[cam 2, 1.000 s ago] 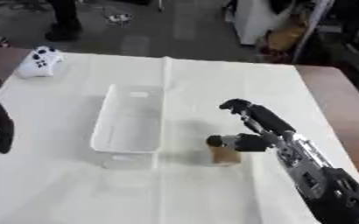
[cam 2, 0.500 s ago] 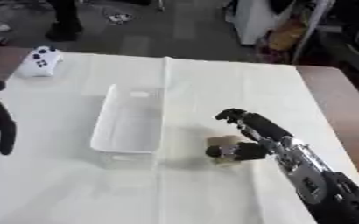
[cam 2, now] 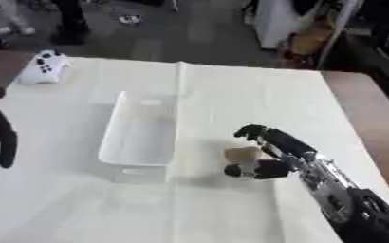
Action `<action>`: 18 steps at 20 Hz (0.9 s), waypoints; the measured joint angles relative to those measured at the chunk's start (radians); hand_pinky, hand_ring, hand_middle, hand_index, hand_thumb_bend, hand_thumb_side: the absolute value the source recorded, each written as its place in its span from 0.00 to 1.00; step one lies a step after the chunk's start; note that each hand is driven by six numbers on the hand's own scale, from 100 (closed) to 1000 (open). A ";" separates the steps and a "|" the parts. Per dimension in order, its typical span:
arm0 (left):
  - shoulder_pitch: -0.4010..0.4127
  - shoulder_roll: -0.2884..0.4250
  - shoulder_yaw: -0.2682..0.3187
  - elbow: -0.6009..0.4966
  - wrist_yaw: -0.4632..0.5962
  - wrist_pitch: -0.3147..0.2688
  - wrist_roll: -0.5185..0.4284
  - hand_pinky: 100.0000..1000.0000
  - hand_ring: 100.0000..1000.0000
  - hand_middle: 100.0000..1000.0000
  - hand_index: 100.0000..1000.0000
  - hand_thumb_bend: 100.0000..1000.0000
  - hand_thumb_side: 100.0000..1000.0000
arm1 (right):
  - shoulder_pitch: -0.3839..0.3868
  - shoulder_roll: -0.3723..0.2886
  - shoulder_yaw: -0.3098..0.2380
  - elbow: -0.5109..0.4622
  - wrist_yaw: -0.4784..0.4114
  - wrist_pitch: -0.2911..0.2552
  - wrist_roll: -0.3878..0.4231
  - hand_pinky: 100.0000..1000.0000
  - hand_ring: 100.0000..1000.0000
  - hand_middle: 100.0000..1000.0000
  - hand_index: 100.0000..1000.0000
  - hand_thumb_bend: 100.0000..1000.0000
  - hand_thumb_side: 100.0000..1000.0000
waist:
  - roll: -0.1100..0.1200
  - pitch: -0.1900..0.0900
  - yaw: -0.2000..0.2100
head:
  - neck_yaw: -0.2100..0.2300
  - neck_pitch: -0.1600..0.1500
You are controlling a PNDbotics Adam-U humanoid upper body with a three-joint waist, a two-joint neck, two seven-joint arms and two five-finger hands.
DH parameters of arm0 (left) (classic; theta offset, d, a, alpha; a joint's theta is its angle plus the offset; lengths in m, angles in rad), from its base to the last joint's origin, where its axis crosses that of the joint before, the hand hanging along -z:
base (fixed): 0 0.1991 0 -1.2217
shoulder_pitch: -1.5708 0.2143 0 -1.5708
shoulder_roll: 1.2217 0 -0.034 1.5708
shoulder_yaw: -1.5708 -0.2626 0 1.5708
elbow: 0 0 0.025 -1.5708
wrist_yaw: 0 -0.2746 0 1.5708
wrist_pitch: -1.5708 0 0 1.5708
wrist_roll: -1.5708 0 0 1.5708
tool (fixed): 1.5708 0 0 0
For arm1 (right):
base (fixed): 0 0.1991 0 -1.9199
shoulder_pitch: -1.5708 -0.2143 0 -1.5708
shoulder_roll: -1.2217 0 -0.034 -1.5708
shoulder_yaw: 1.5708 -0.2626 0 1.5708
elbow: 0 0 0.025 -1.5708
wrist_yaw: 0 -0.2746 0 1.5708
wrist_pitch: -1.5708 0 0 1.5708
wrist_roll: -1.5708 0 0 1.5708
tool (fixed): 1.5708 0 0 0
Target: Pick up objects on the table and place them in the box.
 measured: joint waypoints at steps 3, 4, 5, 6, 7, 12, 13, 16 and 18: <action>0.000 0.000 0.000 0.000 0.000 0.000 0.000 0.23 0.52 0.76 0.71 0.50 0.87 | -0.002 0.004 -0.006 0.028 0.020 0.002 0.000 0.76 0.83 0.90 0.96 0.88 1.00 | 0.000 0.000 0.000 | 0.000 0.000; 0.000 0.000 0.000 0.000 0.000 0.000 0.000 0.23 0.52 0.76 0.71 0.50 0.87 | -0.004 0.008 -0.008 0.037 0.027 0.006 -0.004 0.76 0.83 0.90 0.95 0.88 1.00 | 0.000 0.000 0.000 | 0.000 0.000; 0.000 0.000 0.000 0.000 0.000 0.000 0.000 0.23 0.52 0.76 0.71 0.50 0.87 | -0.008 0.011 -0.009 0.044 0.034 0.011 -0.008 0.76 0.83 0.90 0.95 0.87 0.99 | 0.000 0.000 0.000 | 0.000 0.000; 0.000 0.000 0.000 0.000 0.000 0.000 0.000 0.23 0.52 0.76 0.71 0.50 0.87 | -0.011 0.013 -0.011 0.050 0.042 0.015 -0.013 0.76 0.83 0.90 0.95 0.87 0.99 | 0.000 0.000 0.000 | 0.000 0.000; 0.000 0.000 0.000 0.000 0.000 0.000 0.000 0.23 0.52 0.76 0.71 0.50 0.87 | -0.013 0.016 -0.013 0.056 0.048 0.019 -0.016 0.76 0.83 0.90 0.95 0.87 0.98 | 0.000 0.000 0.000 | 0.000 0.000; 0.000 0.000 0.000 0.000 0.000 0.000 0.000 0.23 0.52 0.76 0.71 0.50 0.87 | -0.019 0.019 -0.013 0.080 0.071 0.023 -0.020 0.77 0.83 0.90 0.95 0.85 0.97 | 0.000 0.000 0.002 | 0.000 0.000; 0.000 0.000 0.000 0.000 0.000 0.000 0.000 0.23 0.52 0.76 0.71 0.50 0.87 | -0.021 0.020 -0.013 0.085 0.073 0.023 -0.020 0.77 0.83 0.90 0.95 0.85 0.96 | 0.000 0.000 0.002 | 0.000 0.000; 0.000 0.000 0.000 0.000 0.000 0.000 0.000 0.23 0.52 0.76 0.71 0.50 0.87 | -0.027 0.030 -0.013 0.099 0.081 0.024 -0.018 0.77 0.83 0.90 0.95 0.84 0.96 | 0.000 0.000 0.002 | 0.000 0.000; 0.000 0.000 0.000 0.000 0.000 0.000 0.000 0.23 0.52 0.76 0.71 0.50 0.87 | -0.028 0.036 -0.013 0.110 0.085 0.023 -0.018 0.77 0.83 0.90 0.95 0.84 0.95 | 0.000 0.000 0.002 | 0.000 0.000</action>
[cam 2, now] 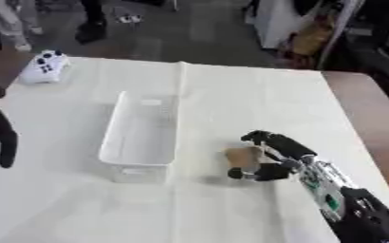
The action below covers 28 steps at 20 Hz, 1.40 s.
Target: Pick up objects on the table and place them in the box.
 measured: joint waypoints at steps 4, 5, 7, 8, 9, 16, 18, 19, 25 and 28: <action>0.000 0.000 0.000 0.000 0.000 0.000 0.000 0.23 0.52 0.76 0.70 0.50 0.87 | -0.007 0.009 0.000 0.018 0.005 -0.005 0.005 0.78 0.83 0.89 0.96 0.84 0.94 | 0.000 0.000 0.000 | 0.004 0.000; 0.000 0.000 0.000 0.000 0.000 0.000 0.000 0.23 0.52 0.76 0.70 0.50 0.87 | -0.007 0.009 0.000 0.021 0.005 -0.007 0.007 0.78 0.83 0.89 0.96 0.84 0.94 | 0.000 0.000 0.000 | 0.006 0.000; 0.000 0.000 0.000 0.000 0.000 0.000 0.000 0.23 0.52 0.76 0.70 0.50 0.87 | -0.009 0.009 0.000 0.026 0.006 -0.010 0.010 0.79 0.83 0.89 0.96 0.84 0.94 | 0.000 0.000 0.000 | 0.008 0.000; 0.000 0.000 0.000 0.000 0.000 0.000 0.000 0.23 0.52 0.76 0.70 0.50 0.87 | -0.011 0.009 0.000 0.029 0.006 -0.012 0.013 0.79 0.83 0.89 0.96 0.84 0.94 | 0.000 0.000 0.000 | 0.008 0.000; 0.000 0.000 0.000 0.000 0.000 0.000 0.000 0.23 0.52 0.76 0.70 0.50 0.87 | -0.013 0.009 0.000 0.032 0.008 -0.013 0.014 0.79 0.84 0.89 0.96 0.83 0.93 | 0.000 0.000 0.000 | 0.008 0.000; 0.000 0.000 0.000 0.000 0.000 0.000 0.000 0.23 0.52 0.76 0.70 0.50 0.87 | -0.017 0.017 -0.001 0.046 0.018 -0.017 0.016 0.80 0.84 0.90 0.96 0.80 0.91 | 0.000 0.000 0.000 | 0.009 0.000; 0.000 0.000 0.000 0.000 0.000 0.000 0.000 0.23 0.52 0.76 0.70 0.50 0.87 | -0.017 0.017 -0.002 0.049 0.021 -0.017 0.016 0.80 0.84 0.90 0.95 0.78 0.89 | 0.000 0.000 0.000 | 0.009 0.000; 0.000 0.000 0.000 0.000 0.000 0.000 0.000 0.23 0.52 0.76 0.70 0.50 0.87 | -0.017 0.017 -0.003 0.050 0.021 -0.017 0.017 0.80 0.84 0.90 0.95 0.78 0.88 | 0.000 0.000 0.000 | 0.009 0.000; 0.000 0.000 0.000 0.000 0.000 0.000 0.000 0.23 0.52 0.76 0.70 0.50 0.87 | -0.022 0.017 -0.006 0.056 0.023 -0.023 0.029 0.79 0.84 0.90 0.96 0.71 0.75 | 0.000 0.000 0.000 | 0.009 0.000; 0.000 0.000 0.000 0.000 0.000 0.000 0.000 0.23 0.52 0.76 0.70 0.50 0.87 | -0.024 0.017 -0.006 0.059 0.023 -0.022 0.047 0.59 0.76 0.86 0.95 0.66 0.71 | 0.000 0.000 0.000 | 0.009 0.000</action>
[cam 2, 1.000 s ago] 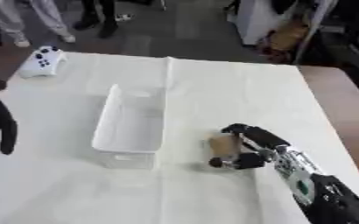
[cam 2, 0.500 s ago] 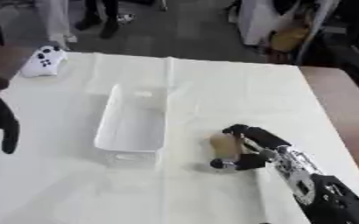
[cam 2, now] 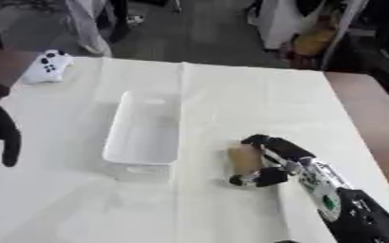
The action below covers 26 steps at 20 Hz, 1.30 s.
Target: Pick up objects on the table and place them in the box.
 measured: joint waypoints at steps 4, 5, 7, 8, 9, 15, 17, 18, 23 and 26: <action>0.000 0.000 0.000 0.000 0.000 0.000 0.000 0.23 0.52 0.76 0.70 0.50 0.87 | 0.000 0.000 0.000 0.007 0.000 0.010 0.010 0.04 0.50 0.72 0.87 0.62 0.66 | 0.000 0.000 0.000 | 0.003 0.000; 0.000 0.000 0.000 0.000 0.000 0.000 0.000 0.23 0.52 0.76 0.70 0.50 0.87 | -0.001 0.000 0.000 0.007 0.000 0.012 0.008 0.00 0.43 0.67 0.84 0.60 0.66 | 0.000 0.000 0.000 | 0.003 0.000; 0.000 0.000 0.000 0.000 0.000 0.000 0.000 0.23 0.52 0.76 0.70 0.50 0.87 | -0.001 0.001 -0.001 0.005 0.005 0.018 -0.002 0.00 0.30 0.56 0.78 0.59 0.65 | 0.000 0.000 0.000 | 0.003 0.000; 0.000 0.000 0.000 0.000 0.000 0.000 0.000 0.23 0.52 0.76 0.70 0.50 0.87 | -0.001 0.001 0.000 0.003 0.010 0.019 -0.011 0.00 0.25 0.51 0.75 0.58 0.66 | 0.000 0.000 0.000 | 0.003 0.000; 0.000 0.000 0.000 0.000 0.000 0.000 0.000 0.23 0.52 0.76 0.70 0.50 0.87 | -0.001 0.001 0.000 0.002 0.017 0.020 -0.024 0.00 0.19 0.45 0.71 0.56 0.67 | 0.000 0.000 0.000 | 0.003 0.000; 0.000 0.000 0.000 0.000 0.000 0.000 0.000 0.23 0.52 0.76 0.70 0.50 0.87 | 0.005 0.007 -0.003 -0.004 0.055 0.023 -0.118 0.00 0.00 0.08 0.37 0.43 0.69 | 0.000 0.000 0.001 | 0.003 0.000; 0.000 0.000 0.000 0.000 0.000 0.000 0.000 0.23 0.52 0.76 0.70 0.50 0.87 | 0.009 0.009 -0.006 -0.003 0.060 0.024 -0.161 0.00 0.00 0.00 0.26 0.36 0.75 | 0.000 0.000 0.001 | 0.003 0.000; 0.000 0.000 0.000 0.000 0.000 0.000 0.000 0.23 0.52 0.76 0.70 0.50 0.87 | 0.010 0.009 -0.007 -0.003 0.061 0.023 -0.185 0.00 0.00 0.00 0.23 0.37 0.75 | 0.000 0.001 0.001 | 0.003 0.000; 0.000 0.000 0.000 0.000 0.000 -0.001 -0.001 0.23 0.52 0.76 0.71 0.50 0.88 | 0.018 0.016 -0.018 0.008 0.054 0.006 -0.311 0.00 0.00 0.00 0.15 0.35 0.71 | 0.000 0.001 0.000 | 0.003 0.000; 0.000 0.000 0.000 0.000 0.000 -0.001 -0.001 0.23 0.52 0.76 0.71 0.50 0.88 | 0.021 0.025 -0.026 0.017 0.033 -0.015 -0.369 0.00 0.00 0.00 0.14 0.20 0.81 | 0.001 0.001 0.000 | 0.003 0.000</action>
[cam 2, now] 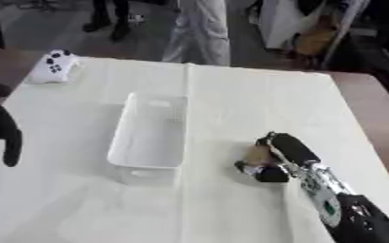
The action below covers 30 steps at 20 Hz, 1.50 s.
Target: Pick up objects on the table and place them in the box.
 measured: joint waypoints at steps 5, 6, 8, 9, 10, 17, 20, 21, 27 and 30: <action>0.000 0.000 0.000 0.000 0.000 0.000 0.000 0.23 0.52 0.76 0.71 0.50 0.88 | 0.006 0.009 -0.025 0.003 -0.053 -0.031 -0.077 0.00 0.00 0.00 0.14 0.17 0.84 | 0.000 0.000 0.000 | 0.003 0.000; 0.000 0.000 0.000 0.000 0.000 0.000 0.000 0.23 0.52 0.76 0.71 0.50 0.88 | 0.007 0.011 -0.031 -0.002 -0.066 -0.035 -0.090 0.00 0.00 0.00 0.13 0.17 0.83 | 0.001 0.000 0.000 | 0.004 0.000; 0.000 0.000 0.000 0.000 0.000 -0.001 0.000 0.23 0.52 0.76 0.71 0.50 0.88 | 0.012 0.011 -0.044 -0.020 -0.093 -0.040 -0.112 0.00 0.00 0.00 0.13 0.17 0.83 | 0.001 0.000 -0.001 | 0.004 0.000; 0.000 0.000 0.000 0.000 0.000 -0.001 0.000 0.23 0.52 0.76 0.71 0.50 0.88 | 0.014 0.011 -0.049 -0.030 -0.106 -0.042 -0.120 0.00 0.00 0.00 0.13 0.17 0.82 | 0.001 0.000 -0.001 | 0.004 0.000; 0.000 0.000 0.000 0.000 0.000 -0.001 0.000 0.23 0.52 0.76 0.71 0.50 0.88 | 0.014 0.011 -0.051 -0.042 -0.120 -0.044 -0.126 0.00 0.00 0.00 0.14 0.17 0.82 | 0.001 0.000 -0.002 | 0.004 0.000; 0.000 0.000 0.000 0.000 0.000 -0.001 0.000 0.23 0.52 0.76 0.71 0.50 0.88 | 0.009 0.008 -0.037 -0.167 -0.228 -0.055 -0.113 0.00 0.00 0.00 0.14 0.19 0.80 | 0.001 0.000 -0.002 | 0.004 0.000; 0.000 0.000 0.000 0.000 0.000 0.000 0.000 0.23 0.52 0.76 0.71 0.50 0.88 | -0.010 0.006 -0.022 -0.213 -0.270 -0.055 -0.092 0.00 0.00 0.00 0.14 0.18 0.80 | 0.001 0.000 -0.002 | 0.004 0.000; 0.000 0.000 0.000 0.000 0.000 0.000 -0.001 0.23 0.52 0.76 0.71 0.50 0.88 | -0.017 0.006 -0.015 -0.224 -0.281 -0.055 -0.084 0.00 0.00 0.00 0.14 0.19 0.80 | 0.001 0.000 -0.001 | 0.004 0.001; 0.000 0.000 -0.001 0.000 0.000 0.002 -0.004 0.24 0.52 0.76 0.71 0.50 0.87 | -0.097 0.044 0.034 -0.241 -0.298 -0.071 -0.032 0.00 0.00 0.00 0.14 0.18 0.81 | 0.001 0.000 0.006 | -0.003 0.009; -0.002 0.000 -0.001 0.000 0.002 0.002 -0.007 0.24 0.52 0.76 0.71 0.51 0.86 | -0.138 0.078 0.052 -0.227 -0.289 -0.082 -0.015 0.00 0.00 0.00 0.14 0.18 0.81 | 0.000 0.000 0.010 | -0.013 0.009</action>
